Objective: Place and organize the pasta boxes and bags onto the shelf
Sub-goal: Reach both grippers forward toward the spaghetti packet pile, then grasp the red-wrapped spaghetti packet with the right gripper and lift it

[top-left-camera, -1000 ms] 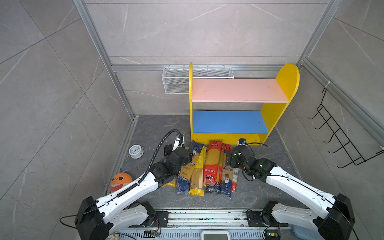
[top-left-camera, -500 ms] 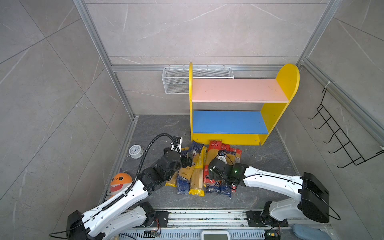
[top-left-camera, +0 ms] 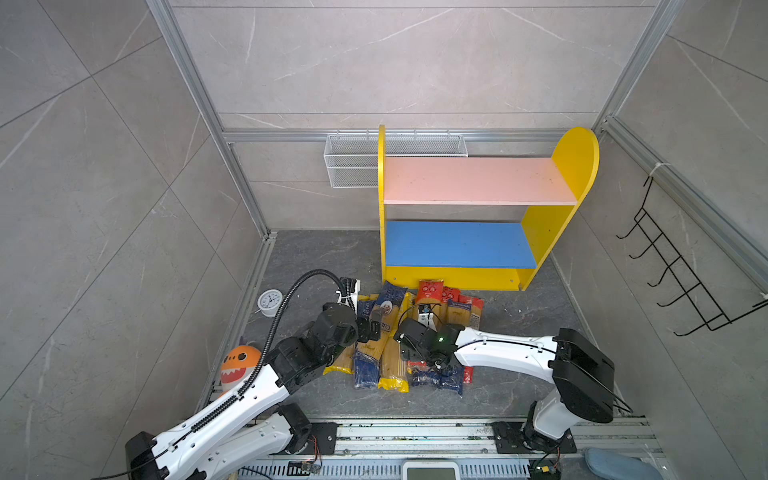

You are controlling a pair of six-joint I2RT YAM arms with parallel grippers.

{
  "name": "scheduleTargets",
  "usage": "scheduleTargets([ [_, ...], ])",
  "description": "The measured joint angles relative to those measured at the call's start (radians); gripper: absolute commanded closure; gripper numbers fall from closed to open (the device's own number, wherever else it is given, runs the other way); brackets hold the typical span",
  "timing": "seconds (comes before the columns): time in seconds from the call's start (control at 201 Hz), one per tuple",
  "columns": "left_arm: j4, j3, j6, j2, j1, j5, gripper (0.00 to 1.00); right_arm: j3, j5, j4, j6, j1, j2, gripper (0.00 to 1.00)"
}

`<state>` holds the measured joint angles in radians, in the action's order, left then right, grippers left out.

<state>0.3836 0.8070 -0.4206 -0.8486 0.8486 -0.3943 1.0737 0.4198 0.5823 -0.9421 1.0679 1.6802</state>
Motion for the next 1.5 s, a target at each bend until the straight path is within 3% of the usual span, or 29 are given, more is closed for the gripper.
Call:
scheduleTargets([
  [0.299,0.061,0.000,-0.019,0.023,0.000,-0.054,0.00,0.080,0.047,0.096,-0.057,0.001,0.099,0.00],
  [0.403,0.072,0.000,-0.020,0.025,0.000,-0.076,0.00,0.088,0.065,0.120,-0.074,0.005,0.105,0.05],
  [0.523,0.089,0.000,-0.026,0.034,0.000,-0.093,0.00,0.097,0.086,0.152,-0.087,0.010,0.105,0.17],
  [0.732,0.103,0.000,-0.029,0.050,0.000,-0.106,0.00,0.103,0.095,0.163,-0.087,0.012,0.104,0.29],
  [1.07,0.122,0.000,-0.037,0.071,0.000,-0.121,0.00,0.102,0.092,0.158,-0.060,0.010,0.086,0.63],
  [1.19,0.134,0.000,-0.042,0.080,0.000,-0.125,0.00,0.091,0.088,0.162,-0.052,0.007,0.050,0.85],
  [1.225,0.137,0.000,-0.045,0.080,0.000,-0.126,0.00,0.087,0.086,0.161,-0.051,0.007,0.034,1.00],
  [1.498,0.163,0.000,-0.068,0.077,0.000,-0.130,0.00,0.050,0.040,0.209,-0.032,0.007,-0.071,1.00],
])
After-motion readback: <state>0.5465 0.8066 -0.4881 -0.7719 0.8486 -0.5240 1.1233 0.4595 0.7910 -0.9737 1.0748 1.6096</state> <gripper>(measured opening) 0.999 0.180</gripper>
